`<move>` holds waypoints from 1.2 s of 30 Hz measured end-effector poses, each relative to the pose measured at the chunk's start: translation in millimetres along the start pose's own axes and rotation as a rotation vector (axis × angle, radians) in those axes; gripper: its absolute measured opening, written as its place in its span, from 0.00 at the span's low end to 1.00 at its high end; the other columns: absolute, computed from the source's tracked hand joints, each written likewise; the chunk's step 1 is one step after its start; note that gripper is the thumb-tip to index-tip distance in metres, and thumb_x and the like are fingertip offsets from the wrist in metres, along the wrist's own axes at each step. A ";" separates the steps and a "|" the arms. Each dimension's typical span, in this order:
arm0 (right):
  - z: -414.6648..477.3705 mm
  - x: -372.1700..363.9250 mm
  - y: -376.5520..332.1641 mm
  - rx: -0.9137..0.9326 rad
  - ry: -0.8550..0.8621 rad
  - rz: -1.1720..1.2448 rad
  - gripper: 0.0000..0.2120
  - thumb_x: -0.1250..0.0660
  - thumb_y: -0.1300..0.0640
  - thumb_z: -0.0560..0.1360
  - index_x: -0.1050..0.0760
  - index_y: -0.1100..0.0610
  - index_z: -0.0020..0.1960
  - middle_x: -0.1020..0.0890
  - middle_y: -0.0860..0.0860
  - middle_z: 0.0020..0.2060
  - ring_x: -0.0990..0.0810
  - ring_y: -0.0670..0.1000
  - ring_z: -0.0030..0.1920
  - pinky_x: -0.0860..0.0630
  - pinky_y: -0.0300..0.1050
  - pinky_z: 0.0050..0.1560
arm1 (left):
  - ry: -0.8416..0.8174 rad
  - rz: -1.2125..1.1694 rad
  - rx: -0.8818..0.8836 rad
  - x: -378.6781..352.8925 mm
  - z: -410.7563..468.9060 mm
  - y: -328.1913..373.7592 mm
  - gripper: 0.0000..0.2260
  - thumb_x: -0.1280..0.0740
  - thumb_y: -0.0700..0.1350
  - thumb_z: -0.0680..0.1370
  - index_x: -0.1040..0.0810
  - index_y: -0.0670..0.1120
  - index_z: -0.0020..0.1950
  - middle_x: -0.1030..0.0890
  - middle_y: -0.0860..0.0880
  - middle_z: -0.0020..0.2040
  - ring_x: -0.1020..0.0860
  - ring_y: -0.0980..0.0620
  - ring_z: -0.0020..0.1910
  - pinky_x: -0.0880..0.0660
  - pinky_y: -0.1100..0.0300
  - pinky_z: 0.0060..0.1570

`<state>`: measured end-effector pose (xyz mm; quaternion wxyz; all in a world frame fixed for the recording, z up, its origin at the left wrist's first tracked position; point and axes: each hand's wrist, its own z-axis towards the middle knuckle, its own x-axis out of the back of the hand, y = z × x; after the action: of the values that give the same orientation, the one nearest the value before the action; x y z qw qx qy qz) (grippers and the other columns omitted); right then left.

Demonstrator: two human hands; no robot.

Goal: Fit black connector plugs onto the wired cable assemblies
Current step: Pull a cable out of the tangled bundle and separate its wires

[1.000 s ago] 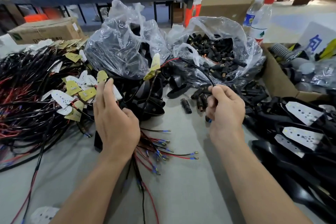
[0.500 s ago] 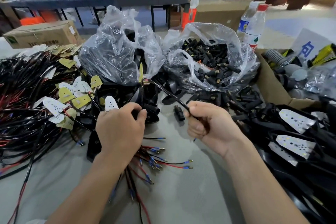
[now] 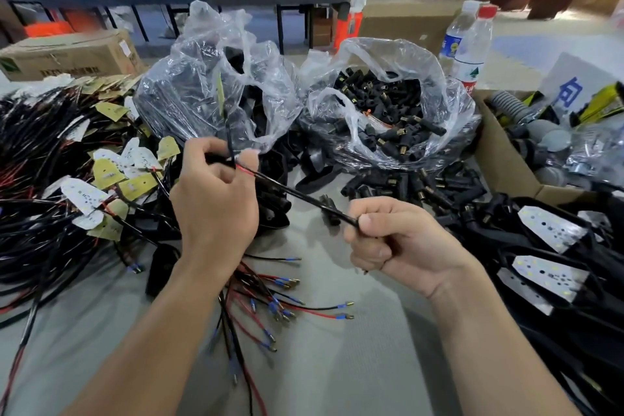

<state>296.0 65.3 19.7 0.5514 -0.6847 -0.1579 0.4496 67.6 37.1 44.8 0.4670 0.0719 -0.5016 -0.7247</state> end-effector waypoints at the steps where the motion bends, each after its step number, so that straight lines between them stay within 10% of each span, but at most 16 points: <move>1: -1.2 0.5 0.2 -0.025 0.004 -0.068 0.11 0.23 0.55 0.68 0.18 0.62 0.42 0.32 0.50 0.22 0.40 0.46 0.24 0.42 0.40 0.29 | 0.010 -0.048 -0.043 0.5 0.1 3.2 0.09 0.35 0.57 0.77 0.28 0.54 0.52 0.19 0.58 0.30 0.21 0.59 0.32 0.29 0.65 0.37; 13: 17.0 -20.6 11.7 0.138 0.182 0.041 0.09 0.34 0.58 0.75 0.15 0.60 0.47 0.33 0.51 0.24 0.40 0.46 0.25 0.43 0.40 0.30 | -0.138 0.568 -0.027 9.4 16.6 -32.0 0.06 0.29 0.54 0.77 0.20 0.57 0.52 0.22 0.55 0.30 0.27 0.47 0.34 0.34 0.55 0.40; 21: 19.2 -10.4 12.2 0.276 0.363 0.282 0.11 0.37 0.58 0.76 0.16 0.59 0.45 0.33 0.49 0.25 0.41 0.46 0.23 0.45 0.41 0.29 | 0.000 0.585 -0.241 17.6 20.4 -34.9 0.16 0.29 0.32 0.62 0.18 0.50 0.42 0.31 0.56 0.26 0.34 0.48 0.28 0.36 0.56 0.40; 28: 8.5 -2.2 4.4 0.055 0.487 -0.652 0.08 0.31 0.58 0.68 0.13 0.55 0.41 0.28 0.51 0.23 0.35 0.47 0.27 0.38 0.37 0.28 | -0.651 -0.757 0.604 -4.1 12.5 1.1 0.10 0.35 0.47 0.83 0.19 0.44 0.57 0.12 0.43 0.51 0.15 0.52 0.40 0.21 0.64 0.33; 36: -7.8 -1.4 -13.8 -0.351 0.715 -1.358 0.11 0.29 0.54 0.67 0.17 0.37 0.33 0.20 0.35 0.25 0.21 0.41 0.34 0.24 0.40 0.38 | -0.421 -0.584 0.567 -1.1 14.5 -12.4 0.09 0.41 0.39 0.85 0.20 0.43 0.55 0.16 0.49 0.33 0.16 0.53 0.32 0.23 0.66 0.30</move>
<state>305.3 64.2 32.6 0.6064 -0.6188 -0.4234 -0.2648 52.4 48.2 41.5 0.0929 0.1862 -0.7229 -0.6589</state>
